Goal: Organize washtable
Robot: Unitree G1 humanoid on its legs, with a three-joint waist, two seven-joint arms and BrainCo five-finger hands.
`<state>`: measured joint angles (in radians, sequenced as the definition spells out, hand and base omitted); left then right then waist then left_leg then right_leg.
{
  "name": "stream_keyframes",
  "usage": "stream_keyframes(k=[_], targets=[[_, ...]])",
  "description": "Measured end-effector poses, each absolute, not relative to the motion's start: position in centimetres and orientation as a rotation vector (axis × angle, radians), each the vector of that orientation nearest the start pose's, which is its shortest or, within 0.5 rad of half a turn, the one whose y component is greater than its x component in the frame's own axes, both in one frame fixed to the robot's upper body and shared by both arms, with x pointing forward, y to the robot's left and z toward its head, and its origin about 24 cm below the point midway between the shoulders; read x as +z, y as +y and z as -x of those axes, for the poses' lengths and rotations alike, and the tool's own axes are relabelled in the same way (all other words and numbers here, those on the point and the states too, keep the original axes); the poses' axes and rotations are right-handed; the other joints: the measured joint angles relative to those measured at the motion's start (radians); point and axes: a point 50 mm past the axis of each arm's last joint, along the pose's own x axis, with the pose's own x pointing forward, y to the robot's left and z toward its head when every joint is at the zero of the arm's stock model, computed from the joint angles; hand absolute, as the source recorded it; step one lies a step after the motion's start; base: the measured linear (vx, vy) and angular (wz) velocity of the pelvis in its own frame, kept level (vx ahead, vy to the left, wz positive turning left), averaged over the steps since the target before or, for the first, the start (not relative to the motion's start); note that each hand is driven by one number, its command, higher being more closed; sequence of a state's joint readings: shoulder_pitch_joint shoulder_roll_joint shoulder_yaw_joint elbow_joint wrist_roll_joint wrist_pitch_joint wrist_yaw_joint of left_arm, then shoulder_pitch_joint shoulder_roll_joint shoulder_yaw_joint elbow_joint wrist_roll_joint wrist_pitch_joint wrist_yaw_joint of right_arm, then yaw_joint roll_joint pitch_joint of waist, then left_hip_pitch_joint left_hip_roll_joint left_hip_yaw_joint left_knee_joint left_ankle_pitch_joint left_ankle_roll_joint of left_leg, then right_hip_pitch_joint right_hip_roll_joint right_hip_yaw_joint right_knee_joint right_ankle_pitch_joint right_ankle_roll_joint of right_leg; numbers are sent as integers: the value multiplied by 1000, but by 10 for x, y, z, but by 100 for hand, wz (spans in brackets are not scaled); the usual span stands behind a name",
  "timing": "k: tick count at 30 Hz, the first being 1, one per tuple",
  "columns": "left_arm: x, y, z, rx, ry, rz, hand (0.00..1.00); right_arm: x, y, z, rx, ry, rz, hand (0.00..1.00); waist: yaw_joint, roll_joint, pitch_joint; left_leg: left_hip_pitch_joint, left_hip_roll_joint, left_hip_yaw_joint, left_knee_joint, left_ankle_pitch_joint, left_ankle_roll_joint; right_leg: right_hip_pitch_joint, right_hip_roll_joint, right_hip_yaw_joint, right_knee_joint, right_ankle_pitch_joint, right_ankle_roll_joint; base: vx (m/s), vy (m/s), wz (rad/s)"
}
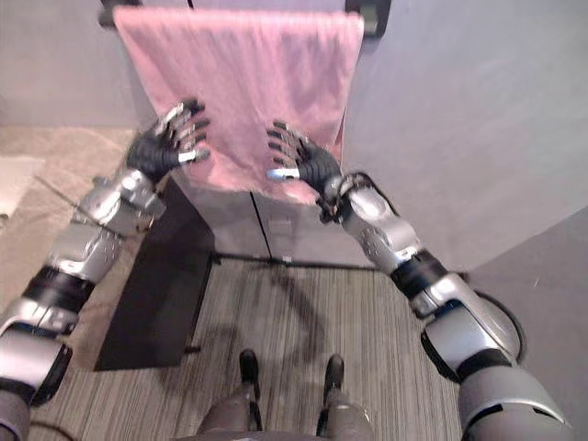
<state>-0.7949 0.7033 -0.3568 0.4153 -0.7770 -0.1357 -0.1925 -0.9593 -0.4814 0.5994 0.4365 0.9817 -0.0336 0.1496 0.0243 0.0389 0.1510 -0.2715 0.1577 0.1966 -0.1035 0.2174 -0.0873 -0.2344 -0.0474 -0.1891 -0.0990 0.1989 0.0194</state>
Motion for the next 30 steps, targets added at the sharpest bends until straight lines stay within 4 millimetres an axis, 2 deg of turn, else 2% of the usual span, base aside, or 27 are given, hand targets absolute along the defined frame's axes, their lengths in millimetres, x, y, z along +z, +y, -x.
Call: stream_keyframes(k=[2,5,9,14,18,20,21,23,24,27,28,29,30], targets=[[234,189,-377,-360,-391,-54,0,222,-77,-379,654,-234,-142,0,-6,0,42,-23,-1,-3,0,10,6,-22,-1,-3,0,8,-2,-100,-3,2],[250,181,-389,-331,-403,-46,0,232,-70,-390,599,-235,-185,0,-8,1,65,-49,-3,-9,1,30,14,-45,-2,-15,0,15,-3,-52,-9,3],[277,172,-397,-312,-447,-24,0,249,-74,-402,487,-251,-292,0,-11,7,106,-68,-4,-31,6,37,17,-52,-1,-39,1,16,-4,-23,-4,12],[267,191,-401,-217,-402,15,0,258,-82,-406,423,-260,-393,0,-11,12,131,-67,-4,-26,4,36,17,-52,6,-26,0,15,-5,-38,3,-1],[235,227,-393,-97,-358,113,0,243,-99,-404,385,-260,-488,0,-10,12,131,-43,-3,6,5,31,12,-46,6,2,0,15,-5,-48,0,-17],[193,257,-381,7,-278,165,0,206,-130,-395,304,-251,-577,0,-11,12,131,-20,0,25,4,22,5,-34,8,22,0,13,-3,-44,-23,-23],[182,265,-377,35,-253,177,0,194,-138,-392,274,-236,-591,0,-11,12,131,-14,1,28,2,20,4,-32,8,27,0,12,-3,-39,-34,-25],[138,295,-355,150,-163,219,0,132,-178,-372,115,-144,-652,0,-13,11,131,1,3,45,0,8,1,-28,8,46,0,4,0,-38,-38,-26],[128,300,-349,177,-141,226,0,116,-188,-365,70,-113,-665,0,-13,10,130,5,3,52,0,6,-1,-26,7,52,0,1,5,-35,-32,-21],[73,320,-311,310,-37,309,0,23,-235,-304,-188,72,-739,0,-31,8,127,43,4,56,1,-10,-6,10,4,53,0,-18,10,-30,-34,-3],[61,323,-303,335,-14,327,0,10,-241,-292,-234,98,-755,0,-37,8,118,47,3,57,1,-16,-9,14,4,53,0,-25,14,0,0,0],[41,326,-287,383,31,358,0,-13,-253,-268,-331,139,-791,0,-41,4,102,59,2,59,1,-29,-8,24,3,54,0,-31,14,3,-22,-6],[31,326,-279,401,57,370,0,-23,-258,-257,-378,159,-801,0,-41,2,89,62,1,63,1,-33,-9,25,2,55,0,-33,15,15,-14,-7]])
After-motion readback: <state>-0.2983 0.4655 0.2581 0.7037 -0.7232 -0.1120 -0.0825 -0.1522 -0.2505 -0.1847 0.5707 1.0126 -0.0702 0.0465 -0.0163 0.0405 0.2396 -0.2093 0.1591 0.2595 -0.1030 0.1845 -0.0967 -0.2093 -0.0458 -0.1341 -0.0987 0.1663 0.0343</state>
